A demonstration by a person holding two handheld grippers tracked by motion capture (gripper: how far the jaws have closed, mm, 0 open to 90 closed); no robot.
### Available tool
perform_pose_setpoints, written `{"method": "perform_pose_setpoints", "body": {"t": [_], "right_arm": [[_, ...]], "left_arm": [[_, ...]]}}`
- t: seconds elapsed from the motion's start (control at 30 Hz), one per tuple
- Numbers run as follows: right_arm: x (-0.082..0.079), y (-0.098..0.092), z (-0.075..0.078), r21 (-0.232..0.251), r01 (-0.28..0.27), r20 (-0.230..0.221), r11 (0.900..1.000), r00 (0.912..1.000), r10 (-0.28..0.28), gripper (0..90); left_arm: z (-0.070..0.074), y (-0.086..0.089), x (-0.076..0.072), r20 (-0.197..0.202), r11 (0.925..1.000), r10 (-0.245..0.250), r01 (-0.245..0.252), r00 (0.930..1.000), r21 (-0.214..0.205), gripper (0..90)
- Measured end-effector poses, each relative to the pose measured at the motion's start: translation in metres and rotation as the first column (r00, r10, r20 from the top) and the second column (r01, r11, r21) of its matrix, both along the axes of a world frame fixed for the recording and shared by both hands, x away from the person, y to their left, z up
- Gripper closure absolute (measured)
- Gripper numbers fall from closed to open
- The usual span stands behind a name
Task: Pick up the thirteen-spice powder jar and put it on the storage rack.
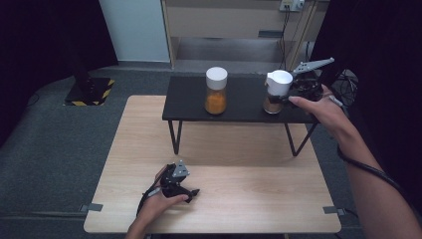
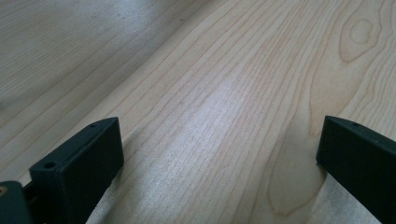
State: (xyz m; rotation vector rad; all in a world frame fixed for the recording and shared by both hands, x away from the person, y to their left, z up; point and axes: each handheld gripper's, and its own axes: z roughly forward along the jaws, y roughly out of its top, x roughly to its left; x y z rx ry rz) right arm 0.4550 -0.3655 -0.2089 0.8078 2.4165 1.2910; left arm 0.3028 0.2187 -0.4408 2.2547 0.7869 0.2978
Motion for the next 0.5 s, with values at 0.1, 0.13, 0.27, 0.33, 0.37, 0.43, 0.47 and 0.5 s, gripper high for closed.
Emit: {"method": "perform_pose_setpoints", "body": {"t": [0.1, 0.13, 0.27, 0.33, 0.37, 0.43, 0.47, 0.5], "right_arm": [[-0.002, -0.001, 0.001, -0.008, -0.001, 0.006, 1.0, 1.0, 0.001, 15.5], [-0.004, -0.001, 0.002, -0.013, 0.0, 0.008, 0.9999, 1.0, 0.0, 14.1], [-0.008, -0.004, 0.005, -0.025, -0.004, 0.016, 0.9997, 0.9999, 0.004, 10.2], [-0.01, -0.004, 0.007, -0.036, -0.003, 0.02, 0.9993, 0.9998, 0.004, 9.0], [-0.012, -0.005, 0.007, -0.04, -0.002, 0.019, 0.9992, 0.9998, 0.003, 8.5], [-0.015, -0.006, 0.009, -0.052, -0.001, 0.019, 0.9987, 0.9998, 0.002, 7.7], [-0.016, -0.008, 0.009, -0.053, -0.004, 0.021, 0.9986, 0.9998, 0.005, 7.7], [-0.018, -0.009, 0.009, -0.05, -0.002, 0.018, 0.9987, 0.9998, 0.003, 7.6]], "left_arm": [[0.0, 0.0, 0.0, 0.0, 1.0, 0.0, 0.0, 1.0, 0.0, 0.0], [0.0, 0.0, 0.0, 0.0, 1.0, 0.0, 0.0, 1.0, 0.0, 0.0], [0.0, 0.0, 0.0, 0.0, 1.0, 0.001, -0.001, 1.0, 0.001, 0.0], [0.0, 0.0, 0.0, 0.0, 1.0, 0.002, -0.002, 1.0, 0.001, 0.0], [0.0, 0.0, 0.0, 0.0, 1.0, 0.002, -0.002, 1.0, 0.0, 0.0], [0.0, 0.0, 0.0, 0.0, 1.0, 0.002, -0.002, 1.0, 0.001, 0.0], [0.0, 0.0, 0.0, 0.0, 1.0, 0.002, -0.002, 1.0, 0.001, 0.0], [0.0, 0.0, -0.001, 0.001, 1.0, 0.002, -0.002, 1.0, 0.001, 0.0]]}}
